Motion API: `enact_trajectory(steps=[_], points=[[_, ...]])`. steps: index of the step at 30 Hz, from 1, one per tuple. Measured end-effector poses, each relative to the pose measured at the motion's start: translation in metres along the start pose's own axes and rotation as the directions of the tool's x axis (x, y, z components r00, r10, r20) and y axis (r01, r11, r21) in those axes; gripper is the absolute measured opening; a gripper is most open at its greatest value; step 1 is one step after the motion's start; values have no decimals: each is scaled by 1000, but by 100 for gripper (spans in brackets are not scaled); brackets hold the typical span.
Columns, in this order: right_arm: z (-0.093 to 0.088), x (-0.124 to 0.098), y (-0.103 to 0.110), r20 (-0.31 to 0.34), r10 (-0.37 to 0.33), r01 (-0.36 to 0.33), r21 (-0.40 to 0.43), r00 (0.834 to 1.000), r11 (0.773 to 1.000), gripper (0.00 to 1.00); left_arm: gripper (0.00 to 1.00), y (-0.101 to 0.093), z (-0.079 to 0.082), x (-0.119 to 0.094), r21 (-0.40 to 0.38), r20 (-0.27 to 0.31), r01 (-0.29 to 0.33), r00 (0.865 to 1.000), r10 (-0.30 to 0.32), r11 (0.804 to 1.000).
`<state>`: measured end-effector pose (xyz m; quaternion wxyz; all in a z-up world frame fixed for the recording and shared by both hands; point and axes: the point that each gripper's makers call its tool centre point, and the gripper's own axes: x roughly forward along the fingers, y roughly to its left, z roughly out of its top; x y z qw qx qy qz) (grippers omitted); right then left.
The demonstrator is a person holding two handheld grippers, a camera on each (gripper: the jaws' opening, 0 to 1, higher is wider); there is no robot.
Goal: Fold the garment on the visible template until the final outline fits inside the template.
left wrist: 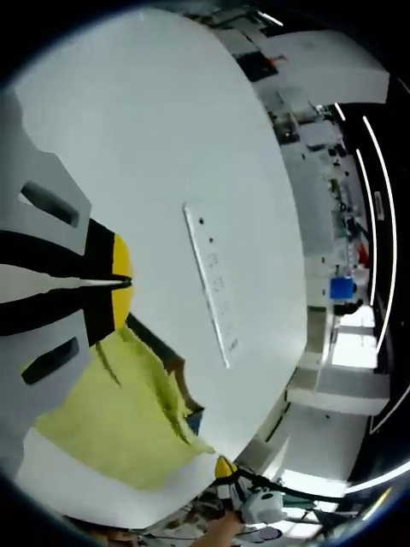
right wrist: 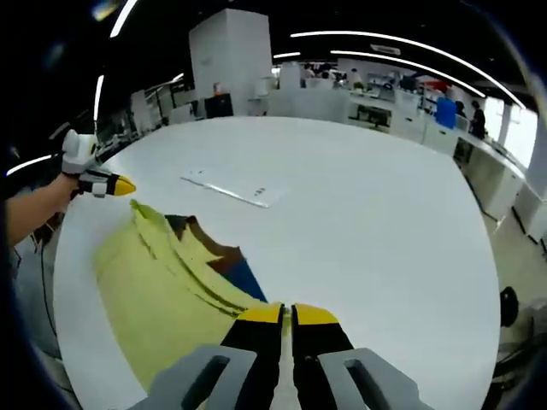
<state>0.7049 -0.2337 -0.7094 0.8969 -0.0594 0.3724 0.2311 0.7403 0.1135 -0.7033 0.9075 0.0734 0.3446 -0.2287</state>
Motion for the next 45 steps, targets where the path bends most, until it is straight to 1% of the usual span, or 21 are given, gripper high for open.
enact_trajectory(steps=[2,4,7,9,14,18,19,21,22,24,25,28,30,31,33,34,36,39,41,43,45], points=[[1,-1,-1,5,-6,6,-1,1000,1000,6,0,-1,1,-1,2,-1,5,1000,-5,1000],[2,-3,-2,5,-5,5,-7,1000,1000,5,1,-3,3,-3,10,6,11,1000,-11,1000],[0,-3,-1,2,1,-1,-15,1000,1000,7,8,-8,4,-4,16,14,31,999,-32,999],[-1,-2,2,-3,8,-8,-22,1000,1000,8,11,-12,2,-4,30,15,46,999,-47,998],[-2,1,10,-10,27,-27,-51,1000,998,8,10,-16,1,-5,51,20,66,998,-68,996],[-2,4,10,-15,35,-36,-59,999,998,8,4,-25,2,-7,103,35,113,993,-117,988],[-1,5,9,-15,34,-35,-60,999,998,8,4,-29,0,-6,132,30,135,990,-140,982],[-1,6,10,-16,43,-44,-61,999,997,7,8,-35,-5,-4,197,16,168,985,-175,966],[-1,6,10,-18,43,-44,-64,999,997,7,10,-39,-9,-3,255,-2,181,982,-187,950],[-2,6,9,-21,42,-43,-70,999,997,7,13,-43,-16,-2,338,-34,196,980,-196,921],[-2,7,9,-21,44,-45,-69,999,997,7,15,-44,-19,-1,364,-47,196,980,-192,911],[-3,7,8,-23,43,-45,-72,999,996,7,16,-45,-21,4,460,-70,185,983,-172,869],[-4,7,10,-22,47,-49,-69,999,996,7,16,-47,-17,6,502,-56,172,984,-167,848],[-5,6,10,-22,48,-49,-71,999,996,7,18,-49,-16,7,511,-54,171,984,-167,843],[-6,6,12,-22,55,-57,-71,998,996,7,19,-51,-12,9,549,-54,167,985,-165,819],[-6,6,13,-22,58,-60,-72,998,996,7,18,-51,-12,11,573,-66,168,985,-159,802],[-7,5,16,-24,63,-65,-78,998,995,7,17,-51,-13,14,597,-79,168,985,-151,785],[-8,3,22,-18,77,-78,-84,997,993,7,15,-48,-25,20,649,-141,188,982,-126,737],[-6,2,24,-10,80,-81,-92,997,993,7,12,-43,-30,23,686,-164,181,982,-93,704],[-6,1,27,-7,89,-89,-96,996,991,7,8,-43,-32,25,702,-167,177,982,-82,689],[-6,0,28,-6,90,-91,-104,996,990,7,3,-43,-31,26,705,-164,171,984,-76,688]])
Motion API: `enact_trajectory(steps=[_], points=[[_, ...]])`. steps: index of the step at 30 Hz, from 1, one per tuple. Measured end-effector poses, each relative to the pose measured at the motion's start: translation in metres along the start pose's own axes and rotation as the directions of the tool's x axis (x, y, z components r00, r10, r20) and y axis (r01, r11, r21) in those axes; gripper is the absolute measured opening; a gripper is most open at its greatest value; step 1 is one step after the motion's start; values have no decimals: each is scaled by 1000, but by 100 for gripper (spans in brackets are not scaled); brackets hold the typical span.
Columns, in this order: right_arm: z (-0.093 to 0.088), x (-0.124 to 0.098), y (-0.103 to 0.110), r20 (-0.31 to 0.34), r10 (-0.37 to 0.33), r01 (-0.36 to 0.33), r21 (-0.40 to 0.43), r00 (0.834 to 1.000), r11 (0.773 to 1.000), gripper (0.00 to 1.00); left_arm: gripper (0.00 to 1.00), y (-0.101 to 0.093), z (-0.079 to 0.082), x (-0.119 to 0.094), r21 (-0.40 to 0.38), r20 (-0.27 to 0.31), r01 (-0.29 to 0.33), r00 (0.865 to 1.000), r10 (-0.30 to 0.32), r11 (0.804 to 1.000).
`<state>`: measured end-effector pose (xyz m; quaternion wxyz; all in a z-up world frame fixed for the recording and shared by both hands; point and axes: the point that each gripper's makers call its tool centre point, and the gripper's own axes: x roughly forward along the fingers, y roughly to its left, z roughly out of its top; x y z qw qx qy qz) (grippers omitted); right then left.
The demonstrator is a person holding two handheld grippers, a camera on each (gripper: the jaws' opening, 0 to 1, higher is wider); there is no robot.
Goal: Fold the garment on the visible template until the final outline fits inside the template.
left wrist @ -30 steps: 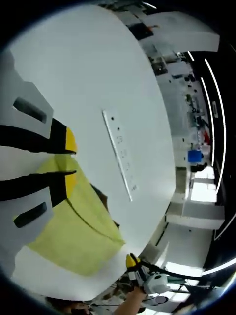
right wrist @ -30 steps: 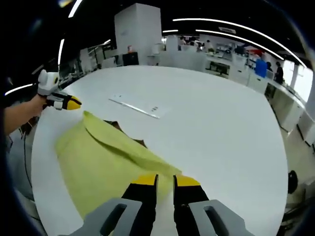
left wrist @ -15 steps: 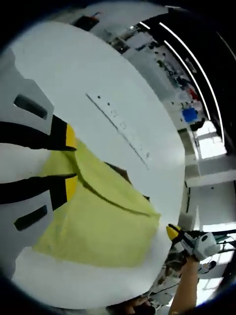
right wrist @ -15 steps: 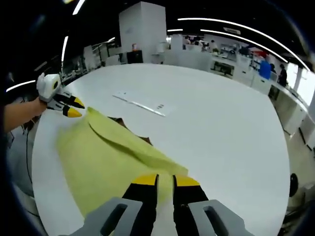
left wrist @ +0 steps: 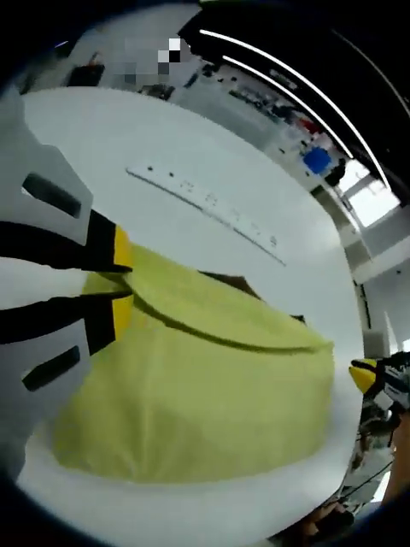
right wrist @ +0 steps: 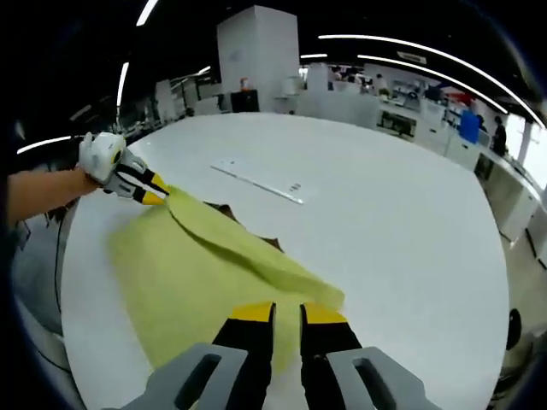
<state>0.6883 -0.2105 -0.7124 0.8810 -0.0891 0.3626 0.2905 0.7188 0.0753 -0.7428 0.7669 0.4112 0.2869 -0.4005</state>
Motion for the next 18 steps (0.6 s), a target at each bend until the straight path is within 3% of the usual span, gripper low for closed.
enact_trajectory(steps=[6,10,13,18], points=[[-5,0,2,-8,3,-3,0,1000,1000,6,0,8,0,3,-44,-4,-24,1000,24,999],[-10,-1,1,-12,0,0,6,1000,1000,6,0,16,-1,3,-156,6,-45,999,46,987],[-14,-2,1,-18,-4,4,9,1000,1000,6,0,18,0,4,-253,16,-48,998,54,966],[-19,-5,2,-23,-7,7,20,1000,1000,7,4,23,-8,3,-425,0,-64,997,71,903]])
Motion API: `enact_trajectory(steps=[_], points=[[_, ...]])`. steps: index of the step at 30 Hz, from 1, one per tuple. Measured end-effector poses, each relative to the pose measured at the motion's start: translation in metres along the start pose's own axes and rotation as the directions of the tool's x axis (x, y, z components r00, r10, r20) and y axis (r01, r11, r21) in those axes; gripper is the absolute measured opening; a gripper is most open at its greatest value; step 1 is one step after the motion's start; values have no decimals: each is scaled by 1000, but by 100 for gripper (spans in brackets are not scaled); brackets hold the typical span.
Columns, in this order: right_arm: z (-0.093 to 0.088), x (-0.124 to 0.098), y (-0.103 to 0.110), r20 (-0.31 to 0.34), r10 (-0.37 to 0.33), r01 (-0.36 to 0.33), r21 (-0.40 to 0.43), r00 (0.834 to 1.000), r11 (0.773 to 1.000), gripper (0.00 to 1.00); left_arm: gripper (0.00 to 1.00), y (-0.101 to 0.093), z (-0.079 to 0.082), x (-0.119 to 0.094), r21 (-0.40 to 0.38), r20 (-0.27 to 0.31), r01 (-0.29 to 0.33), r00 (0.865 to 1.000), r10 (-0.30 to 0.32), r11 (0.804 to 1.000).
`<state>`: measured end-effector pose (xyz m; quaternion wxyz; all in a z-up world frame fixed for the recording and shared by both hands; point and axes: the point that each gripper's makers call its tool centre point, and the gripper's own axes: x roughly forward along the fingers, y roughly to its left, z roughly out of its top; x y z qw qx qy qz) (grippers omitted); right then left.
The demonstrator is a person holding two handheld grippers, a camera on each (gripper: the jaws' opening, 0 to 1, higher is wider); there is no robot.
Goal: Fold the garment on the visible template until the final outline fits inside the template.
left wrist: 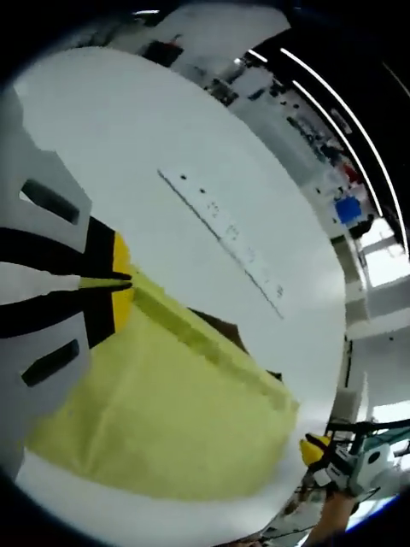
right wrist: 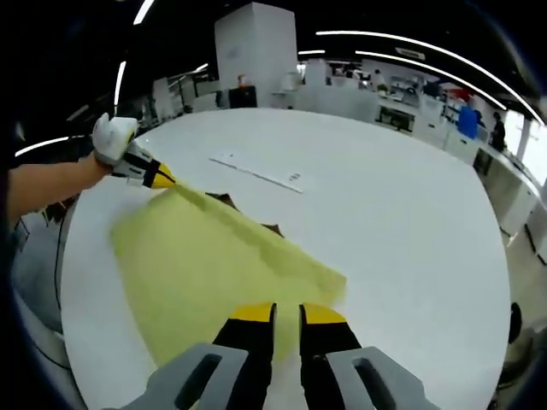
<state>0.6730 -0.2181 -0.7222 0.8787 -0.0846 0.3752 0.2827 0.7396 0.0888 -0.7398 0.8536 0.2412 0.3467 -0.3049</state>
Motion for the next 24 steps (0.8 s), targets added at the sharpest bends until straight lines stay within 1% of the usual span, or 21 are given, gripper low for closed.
enact_trajectory(steps=[2,5,7,10,11,12,13,17,20,22,24], points=[[0,-2,0,3,-3,3,1,1000,1000,7,7,3,2,-3,-40,24,-2,1000,3,999],[0,-5,1,12,-4,4,10,1000,1000,8,11,3,3,-8,-104,55,18,998,-13,994],[0,-7,1,18,-4,4,18,1000,1000,9,15,2,6,-13,-150,92,37,995,-23,988],[0,-9,6,33,12,-13,19,999,1000,12,22,-3,11,-21,-209,157,82,986,-50,975],[-1,-9,8,35,19,-20,13,999,1000,13,24,-6,12,-24,-233,179,112,981,-70,966],[-1,-10,9,39,22,-22,8,999,1000,15,28,-9,12,-26,-248,193,128,978,-81,960],[0,-11,12,54,32,-32,0,998,999,15,30,-9,11,-30,-248,211,139,974,-87,959],[3,-15,20,98,58,-59,16,994,998,18,36,-14,3,-39,-254,234,167,966,-107,953],[2,-18,23,104,61,-63,16,993,998,21,40,-15,0,-45,-267,251,183,961,-115,946],[1,-20,25,111,64,-66,15,992,998,22,42,-17,0,-51,-265,269,190,956,-116,945],[0,-22,28,122,72,-75,18,990,997,23,42,-21,2,-57,-271,294,204,948,-121,941]])
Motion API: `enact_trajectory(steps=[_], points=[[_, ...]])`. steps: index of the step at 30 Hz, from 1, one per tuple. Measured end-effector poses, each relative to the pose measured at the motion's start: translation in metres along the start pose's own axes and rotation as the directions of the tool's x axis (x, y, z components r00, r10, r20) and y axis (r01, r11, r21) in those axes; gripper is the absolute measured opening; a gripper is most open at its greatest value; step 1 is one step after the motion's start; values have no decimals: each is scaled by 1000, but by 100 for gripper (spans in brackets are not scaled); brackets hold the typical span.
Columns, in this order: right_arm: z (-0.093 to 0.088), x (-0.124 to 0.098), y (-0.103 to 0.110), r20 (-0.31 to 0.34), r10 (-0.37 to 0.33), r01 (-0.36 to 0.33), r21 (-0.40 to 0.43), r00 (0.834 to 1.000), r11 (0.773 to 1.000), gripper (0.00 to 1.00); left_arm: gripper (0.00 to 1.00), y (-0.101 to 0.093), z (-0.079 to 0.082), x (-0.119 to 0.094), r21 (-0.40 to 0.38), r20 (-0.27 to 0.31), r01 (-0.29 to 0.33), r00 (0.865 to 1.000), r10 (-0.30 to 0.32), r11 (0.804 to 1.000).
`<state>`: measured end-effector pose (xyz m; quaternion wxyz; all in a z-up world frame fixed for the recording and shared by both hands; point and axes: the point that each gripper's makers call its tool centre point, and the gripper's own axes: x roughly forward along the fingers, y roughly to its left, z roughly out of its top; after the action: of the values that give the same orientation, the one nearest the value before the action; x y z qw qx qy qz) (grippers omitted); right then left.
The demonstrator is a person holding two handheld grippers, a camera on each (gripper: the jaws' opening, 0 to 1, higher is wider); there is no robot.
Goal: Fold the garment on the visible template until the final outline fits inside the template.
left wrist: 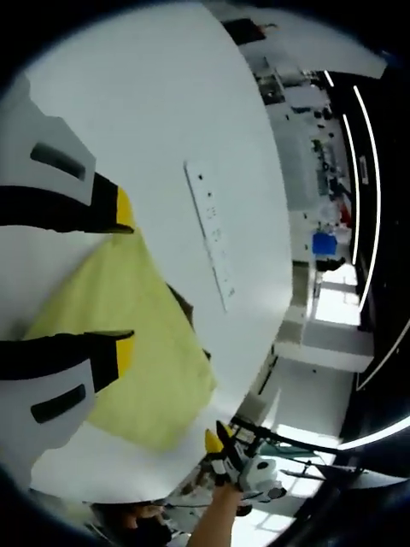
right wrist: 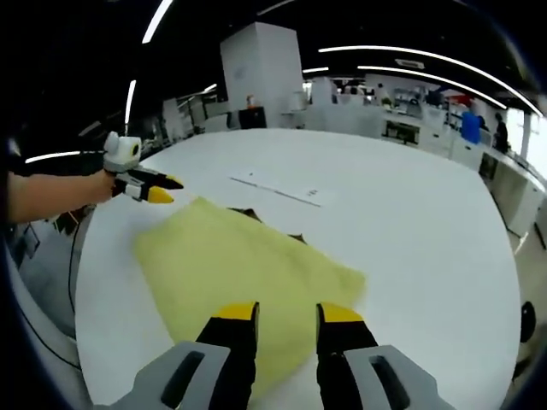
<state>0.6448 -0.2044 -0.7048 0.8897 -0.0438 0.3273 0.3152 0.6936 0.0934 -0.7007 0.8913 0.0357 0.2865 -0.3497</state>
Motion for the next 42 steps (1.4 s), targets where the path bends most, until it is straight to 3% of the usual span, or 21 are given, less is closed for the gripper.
enact_trajectory(steps=[17,33,42], points=[[-24,-16,28,20,28,-28,16,999,999,24,53,-37,-28,-28,-12,37,51,998,-51,999],[-48,-34,47,18,35,-35,23,999,999,25,45,-59,-55,-53,-6,17,80,997,-80,997],[-70,-36,51,-30,40,-39,23,999,999,22,35,-73,-80,-57,2,-38,121,992,-120,993]])
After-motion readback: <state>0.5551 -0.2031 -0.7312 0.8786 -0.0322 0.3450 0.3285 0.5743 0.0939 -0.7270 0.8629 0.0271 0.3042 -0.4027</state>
